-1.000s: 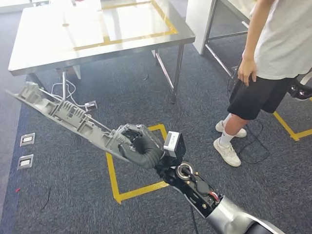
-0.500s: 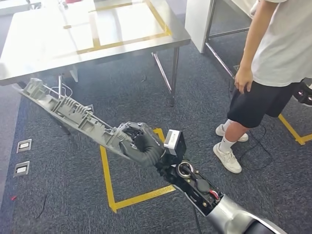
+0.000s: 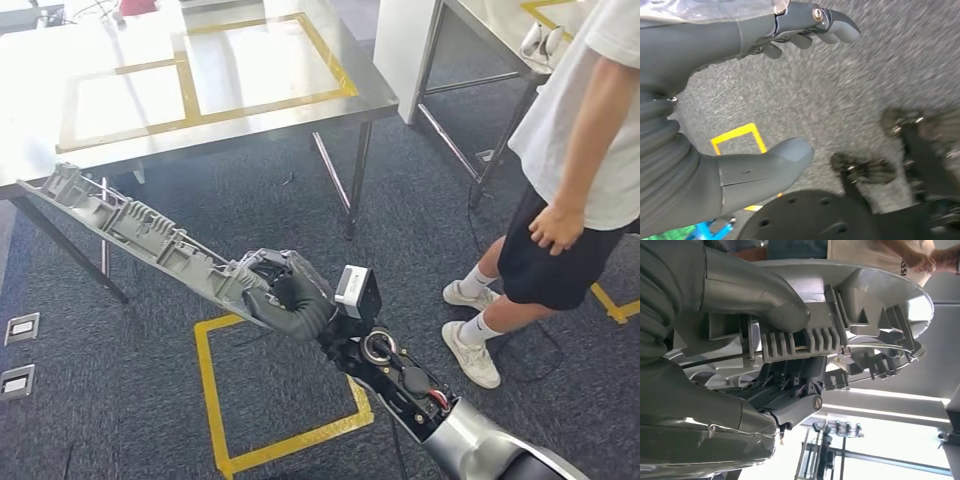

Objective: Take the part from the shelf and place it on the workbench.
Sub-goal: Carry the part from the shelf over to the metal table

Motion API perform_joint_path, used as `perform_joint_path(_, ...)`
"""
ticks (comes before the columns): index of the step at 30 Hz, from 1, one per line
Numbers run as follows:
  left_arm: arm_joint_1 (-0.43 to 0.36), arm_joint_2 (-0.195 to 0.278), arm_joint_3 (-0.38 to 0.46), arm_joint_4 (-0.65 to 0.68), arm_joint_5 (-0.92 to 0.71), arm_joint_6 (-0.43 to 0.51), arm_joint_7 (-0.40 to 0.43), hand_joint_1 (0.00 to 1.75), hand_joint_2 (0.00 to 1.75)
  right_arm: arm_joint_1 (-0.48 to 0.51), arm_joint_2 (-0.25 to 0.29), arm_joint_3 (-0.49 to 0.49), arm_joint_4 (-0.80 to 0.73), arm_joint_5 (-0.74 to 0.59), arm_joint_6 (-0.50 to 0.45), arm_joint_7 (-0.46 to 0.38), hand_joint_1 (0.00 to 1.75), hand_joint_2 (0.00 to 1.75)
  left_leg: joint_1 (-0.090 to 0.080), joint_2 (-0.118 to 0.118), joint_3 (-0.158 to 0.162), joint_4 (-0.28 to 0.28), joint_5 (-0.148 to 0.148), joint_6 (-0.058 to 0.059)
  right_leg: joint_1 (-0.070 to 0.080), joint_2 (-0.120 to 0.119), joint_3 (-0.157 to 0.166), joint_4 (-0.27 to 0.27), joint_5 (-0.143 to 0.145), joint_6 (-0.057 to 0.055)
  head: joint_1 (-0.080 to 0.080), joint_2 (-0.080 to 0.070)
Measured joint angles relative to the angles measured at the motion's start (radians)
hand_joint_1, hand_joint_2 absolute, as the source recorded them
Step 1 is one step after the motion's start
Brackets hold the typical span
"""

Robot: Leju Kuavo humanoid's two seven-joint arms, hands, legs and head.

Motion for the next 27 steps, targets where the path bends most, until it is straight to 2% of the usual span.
perform_joint_path(2,-0.003,0.000,0.000,0.000,0.002,0.000,0.000,0.00,1.75,-0.002,0.000,0.000,-0.001,0.000,0.000,-0.002,1.75,1.75,-0.002,0.000,0.007,-0.002,-0.013,0.008,0.002,-0.007,-0.101,0.161,-0.055,0.003,0.003,0.000)
perform_joint_path(3,-0.002,0.000,0.000,0.000,0.002,0.000,0.000,0.00,1.75,0.000,0.000,-0.001,-0.001,0.000,0.000,-0.002,1.75,1.75,-0.004,0.000,0.013,-0.002,-0.020,0.010,0.003,-0.007,-0.155,0.230,-0.065,0.002,0.004,0.000)
perform_joint_path(4,-0.002,0.000,0.000,0.000,0.003,0.000,0.000,0.00,1.75,0.002,0.000,-0.001,-0.001,0.000,0.000,-0.003,1.75,1.75,-0.007,-0.001,0.020,-0.002,-0.027,0.012,0.005,-0.007,-0.200,0.272,-0.056,0.000,0.005,0.000)
perform_joint_path(5,-0.001,0.000,0.000,0.000,0.003,0.000,0.000,0.00,1.75,0.004,0.000,-0.001,-0.001,0.000,0.000,-0.002,1.75,1.75,-0.010,-0.002,0.029,-0.003,-0.034,0.013,0.007,-0.007,-0.222,0.266,-0.023,-0.005,0.005,0.000)
perform_joint_path(6,-0.001,0.000,0.000,0.000,0.004,0.000,0.000,0.00,1.75,0.005,-0.001,-0.001,-0.001,0.000,0.000,-0.002,1.75,1.75,-0.013,-0.003,0.038,-0.003,-0.039,0.014,0.011,-0.007,-0.225,0.218,0.030,-0.014,0.005,0.000)
perform_joint_path(7,0.000,-0.001,0.000,0.000,0.004,0.000,0.000,0.00,1.75,0.005,-0.001,-0.001,-0.001,0.000,0.000,-0.001,1.75,1.75,-0.015,-0.005,0.046,-0.004,-0.044,0.015,0.018,-0.007,-0.216,0.147,0.091,-0.025,0.005,0.000)
perform_joint_path(8,0.001,-0.004,0.000,0.000,0.004,0.000,0.000,0.00,1.75,0.005,-0.002,-0.001,-0.001,0.000,0.000,0.000,1.75,1.75,-0.018,-0.008,0.052,-0.005,-0.047,0.014,0.025,-0.007,-0.205,0.079,0.139,-0.039,0.005,0.000)
perform_joint_path(9,0.001,-0.006,0.000,0.000,0.004,0.000,0.000,0.00,1.75,0.005,-0.002,-0.001,-0.001,0.000,-0.001,0.000,1.75,1.75,-0.018,-0.010,0.055,-0.005,-0.049,0.013,0.030,-0.008,-0.196,0.027,0.172,-0.048,0.005,0.000)
perform_joint_path(10,0.002,-0.009,0.000,0.000,0.004,0.000,0.000,0.00,1.75,0.005,-0.002,-0.001,-0.001,0.000,-0.001,0.001,1.75,1.75,-0.018,-0.012,0.057,-0.006,-0.050,0.011,0.034,-0.010,-0.191,-0.002,0.188,-0.055,0.004,0.000)
perform_joint_path(14,0.003,-0.008,-0.001,0.000,0.003,0.000,0.000,0.00,1.75,0.004,-0.002,0.000,-0.002,0.000,-0.003,0.004,1.75,1.75,-0.017,-0.013,0.059,-0.008,-0.059,0.006,0.034,-0.011,-0.187,-0.020,0.191,-0.046,0.004,0.000)
perform_joint_path(27,0.000,-0.005,-0.005,0.000,0.002,0.000,0.000,0.00,1.75,0.004,-0.002,0.000,-0.006,0.000,-0.009,0.005,1.75,1.75,-0.017,-0.013,0.063,-0.016,-0.056,0.001,0.033,-0.011,-0.184,-0.020,0.191,-0.050,0.004,0.000)
